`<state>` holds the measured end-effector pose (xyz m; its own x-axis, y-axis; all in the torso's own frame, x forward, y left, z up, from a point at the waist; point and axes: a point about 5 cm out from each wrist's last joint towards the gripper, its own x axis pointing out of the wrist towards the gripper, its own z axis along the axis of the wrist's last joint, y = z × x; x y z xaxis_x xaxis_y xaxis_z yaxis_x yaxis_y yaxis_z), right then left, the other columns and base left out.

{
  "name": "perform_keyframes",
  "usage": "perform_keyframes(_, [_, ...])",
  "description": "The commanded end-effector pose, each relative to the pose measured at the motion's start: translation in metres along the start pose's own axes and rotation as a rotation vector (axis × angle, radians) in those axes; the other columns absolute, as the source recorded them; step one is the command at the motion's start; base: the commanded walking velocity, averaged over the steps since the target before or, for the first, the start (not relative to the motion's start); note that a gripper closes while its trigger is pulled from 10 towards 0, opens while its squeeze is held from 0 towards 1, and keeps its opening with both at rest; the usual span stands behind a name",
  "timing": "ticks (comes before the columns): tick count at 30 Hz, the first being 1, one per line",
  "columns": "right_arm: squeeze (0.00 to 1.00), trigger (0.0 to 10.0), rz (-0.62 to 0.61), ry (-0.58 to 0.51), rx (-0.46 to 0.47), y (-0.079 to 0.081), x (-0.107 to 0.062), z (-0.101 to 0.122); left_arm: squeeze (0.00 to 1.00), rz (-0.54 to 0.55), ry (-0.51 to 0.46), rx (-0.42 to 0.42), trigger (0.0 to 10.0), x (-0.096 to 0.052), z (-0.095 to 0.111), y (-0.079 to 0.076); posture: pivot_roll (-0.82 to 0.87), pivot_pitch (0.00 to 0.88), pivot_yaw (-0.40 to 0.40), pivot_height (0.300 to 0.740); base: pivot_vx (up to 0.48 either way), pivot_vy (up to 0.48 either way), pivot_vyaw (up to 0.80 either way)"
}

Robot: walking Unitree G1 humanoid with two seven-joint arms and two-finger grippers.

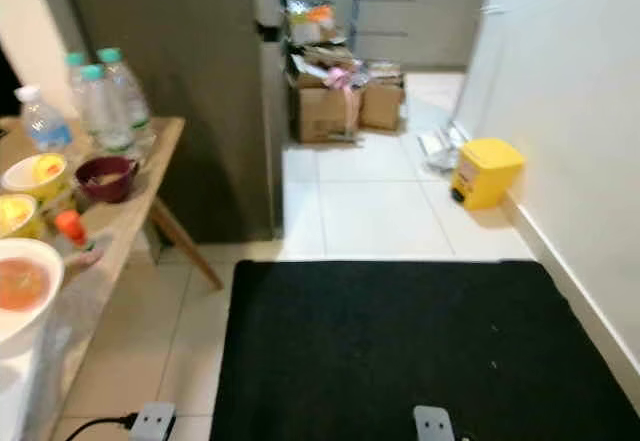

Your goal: Restocking fridge

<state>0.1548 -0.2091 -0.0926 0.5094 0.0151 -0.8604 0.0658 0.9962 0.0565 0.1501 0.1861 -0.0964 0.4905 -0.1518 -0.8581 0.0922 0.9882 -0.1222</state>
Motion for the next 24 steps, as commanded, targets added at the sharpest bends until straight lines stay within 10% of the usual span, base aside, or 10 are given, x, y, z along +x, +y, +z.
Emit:
perform_keyframes(1, [0.00, 10.0, 0.004, 0.007, -0.001, -0.0001, -0.0005, -0.0027, 0.00, 0.000, 0.029, 0.001, 10.0, -0.0011, -0.0078, -0.0001, -0.01, 0.000, -0.014, 0.740, 0.000, 0.000, 0.76])
perform_keyframes(10, [0.00, 10.0, 0.007, 0.009, 0.012, -0.0003, -0.0007, -0.0036, 0.00, -0.024, 0.046, 0.019, 10.0, -0.0011, -0.0109, -0.0028, -0.01, 0.000, -0.014, 0.740, 0.000, 0.000, 0.77])
perform_keyframes(24, [0.00, 10.0, 0.000, 0.021, 0.021, -0.0005, -0.0007, -0.0050, 0.00, -0.031, 0.063, 0.037, 10.0, -0.0018, -0.0141, -0.0025, -0.01, 0.000, -0.013, 0.740, 0.000, -0.336, 0.00])
